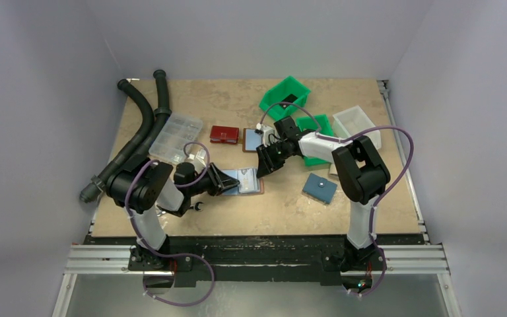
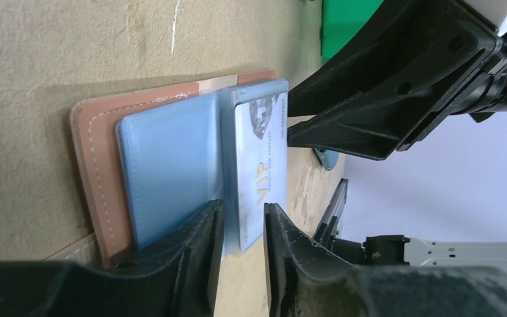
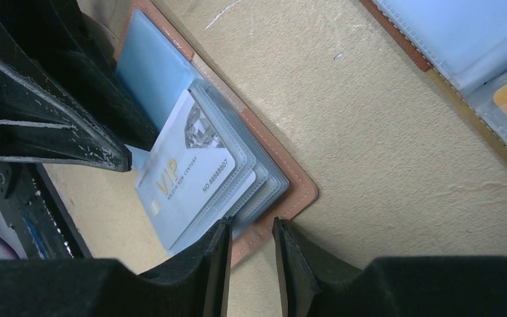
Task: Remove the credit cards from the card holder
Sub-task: Remove the credit card from the card holder.
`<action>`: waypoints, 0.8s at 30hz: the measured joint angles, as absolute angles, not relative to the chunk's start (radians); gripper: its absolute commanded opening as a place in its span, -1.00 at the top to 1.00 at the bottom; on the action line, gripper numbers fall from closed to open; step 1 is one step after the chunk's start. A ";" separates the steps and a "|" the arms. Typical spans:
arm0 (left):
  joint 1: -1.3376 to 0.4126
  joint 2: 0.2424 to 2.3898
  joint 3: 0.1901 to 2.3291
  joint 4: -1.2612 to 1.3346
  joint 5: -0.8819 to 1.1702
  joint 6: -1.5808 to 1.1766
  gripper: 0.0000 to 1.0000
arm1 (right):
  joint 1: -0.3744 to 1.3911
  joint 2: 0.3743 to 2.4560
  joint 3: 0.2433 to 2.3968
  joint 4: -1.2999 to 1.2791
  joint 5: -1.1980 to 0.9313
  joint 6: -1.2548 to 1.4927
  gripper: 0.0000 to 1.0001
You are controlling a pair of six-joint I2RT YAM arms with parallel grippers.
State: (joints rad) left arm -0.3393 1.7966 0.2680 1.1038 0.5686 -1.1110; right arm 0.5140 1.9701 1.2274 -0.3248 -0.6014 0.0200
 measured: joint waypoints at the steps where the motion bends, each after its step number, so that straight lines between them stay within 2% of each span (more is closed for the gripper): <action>1: -0.339 1.806 0.268 1.121 0.572 -1.118 0.30 | 0.514 1.970 1.227 -0.325 -0.603 0.019 0.27; 7: -0.339 1.842 0.273 1.176 0.591 -1.142 0.23 | 0.514 1.970 1.227 -0.326 -0.614 0.011 0.27; 11: -0.342 1.839 0.308 1.123 0.591 -1.132 0.26 | 0.513 1.972 1.227 -0.326 -0.621 0.007 0.28; 15: -0.357 1.839 0.347 1.070 0.587 -1.113 0.55 | 0.510 1.974 1.227 -0.327 -0.625 0.007 0.28; 17: -0.363 1.845 0.354 1.052 0.580 -1.106 0.91 | 0.509 1.974 1.227 -0.332 -0.626 0.007 0.29; 18: -0.363 1.852 0.357 1.049 0.579 -1.104 1.00 | 0.508 1.974 1.227 -0.334 -0.627 0.007 0.29; 24: -0.360 1.869 0.362 1.063 0.586 -1.107 1.00 | 0.505 1.974 1.227 -0.340 -0.620 0.010 0.34</action>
State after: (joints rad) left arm -0.3599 1.8694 0.3618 1.0630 0.5861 -1.1069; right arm 0.5049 1.9739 1.2274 -0.3405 -0.6205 0.0097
